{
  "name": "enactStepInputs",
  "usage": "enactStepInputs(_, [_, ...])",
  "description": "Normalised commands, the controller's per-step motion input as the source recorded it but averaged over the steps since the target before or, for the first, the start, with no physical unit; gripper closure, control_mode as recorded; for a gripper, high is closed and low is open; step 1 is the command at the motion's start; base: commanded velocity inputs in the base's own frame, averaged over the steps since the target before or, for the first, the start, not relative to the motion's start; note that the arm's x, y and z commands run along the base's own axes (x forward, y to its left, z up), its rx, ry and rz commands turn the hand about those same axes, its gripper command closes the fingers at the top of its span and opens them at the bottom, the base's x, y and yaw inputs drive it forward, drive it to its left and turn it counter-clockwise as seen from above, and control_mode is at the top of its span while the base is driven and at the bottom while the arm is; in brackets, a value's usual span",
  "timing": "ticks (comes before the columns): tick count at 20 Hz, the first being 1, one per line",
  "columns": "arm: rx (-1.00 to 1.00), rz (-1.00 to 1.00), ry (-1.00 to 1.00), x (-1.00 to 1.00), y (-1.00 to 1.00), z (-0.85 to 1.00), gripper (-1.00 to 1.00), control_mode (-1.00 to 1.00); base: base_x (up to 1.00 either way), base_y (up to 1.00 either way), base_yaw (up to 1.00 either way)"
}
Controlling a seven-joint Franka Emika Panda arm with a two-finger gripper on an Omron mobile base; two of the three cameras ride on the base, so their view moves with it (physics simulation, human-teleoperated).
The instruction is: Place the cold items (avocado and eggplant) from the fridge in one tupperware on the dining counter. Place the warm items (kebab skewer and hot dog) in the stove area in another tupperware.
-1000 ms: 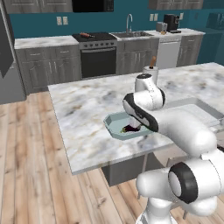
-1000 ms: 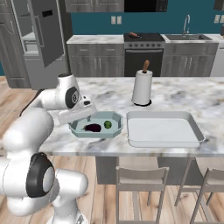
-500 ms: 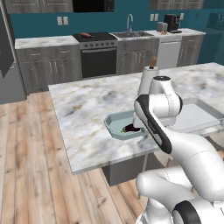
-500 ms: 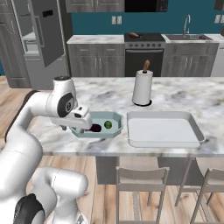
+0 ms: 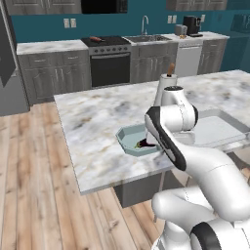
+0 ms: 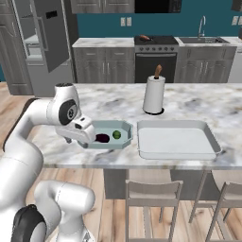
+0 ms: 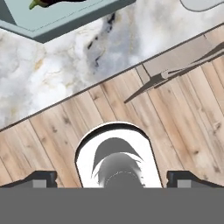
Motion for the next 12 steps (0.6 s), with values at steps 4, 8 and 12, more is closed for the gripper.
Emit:
enactStepInputs(4, [-0.01,0.2,0.0,0.0,0.0,0.0,-1.0,-1.0,0.0,0.0,0.0])
enactStepInputs(8, [0.0,0.13,0.0,-0.05,0.0,-0.07,-1.0,-1.0,0.0,0.0,0.0])
enactStepInputs(12, [0.0,0.0,0.0,0.0,0.0,0.0,-1.0,-1.0,0.0,0.0,0.0])
